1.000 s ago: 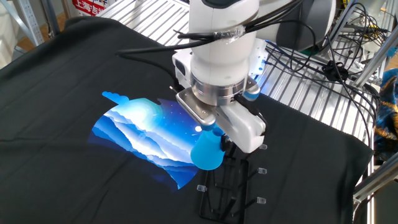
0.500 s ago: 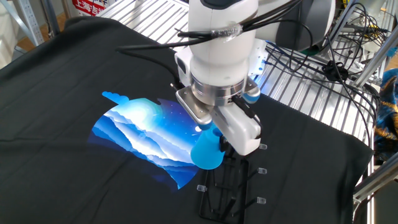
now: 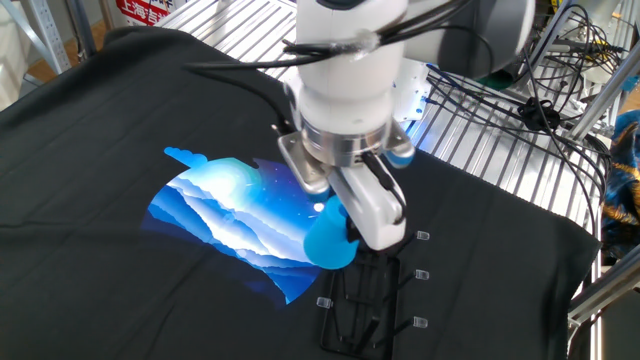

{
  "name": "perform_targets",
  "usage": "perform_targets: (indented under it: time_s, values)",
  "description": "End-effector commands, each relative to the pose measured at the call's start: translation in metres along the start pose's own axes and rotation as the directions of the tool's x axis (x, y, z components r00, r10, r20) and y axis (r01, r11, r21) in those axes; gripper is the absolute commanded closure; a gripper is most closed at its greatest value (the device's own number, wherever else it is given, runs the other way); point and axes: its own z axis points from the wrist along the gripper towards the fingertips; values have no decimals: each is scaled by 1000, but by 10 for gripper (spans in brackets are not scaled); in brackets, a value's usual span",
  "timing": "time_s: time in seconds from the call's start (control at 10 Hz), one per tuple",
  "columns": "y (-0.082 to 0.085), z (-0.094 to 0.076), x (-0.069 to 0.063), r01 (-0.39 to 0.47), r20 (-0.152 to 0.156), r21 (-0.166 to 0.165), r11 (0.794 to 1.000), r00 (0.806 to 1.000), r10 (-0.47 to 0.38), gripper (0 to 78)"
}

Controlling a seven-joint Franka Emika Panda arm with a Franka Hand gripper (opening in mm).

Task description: Take the cup off the cup rack

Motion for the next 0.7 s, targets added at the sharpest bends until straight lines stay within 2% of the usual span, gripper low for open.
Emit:
perform_targets:
  time_s: [0.1,0.2,0.3,0.4,0.7]
  values:
    - [-53,-10,-45,214,-16,16,977,977,-214,764]
    - [-60,-7,-54,245,-15,16,969,970,-244,764]
    - [-61,-7,-55,250,-14,15,968,968,-249,764]
    - [-65,-4,-61,270,-6,34,962,963,-270,764]
    - [-72,3,-68,305,4,49,951,952,-305,764]
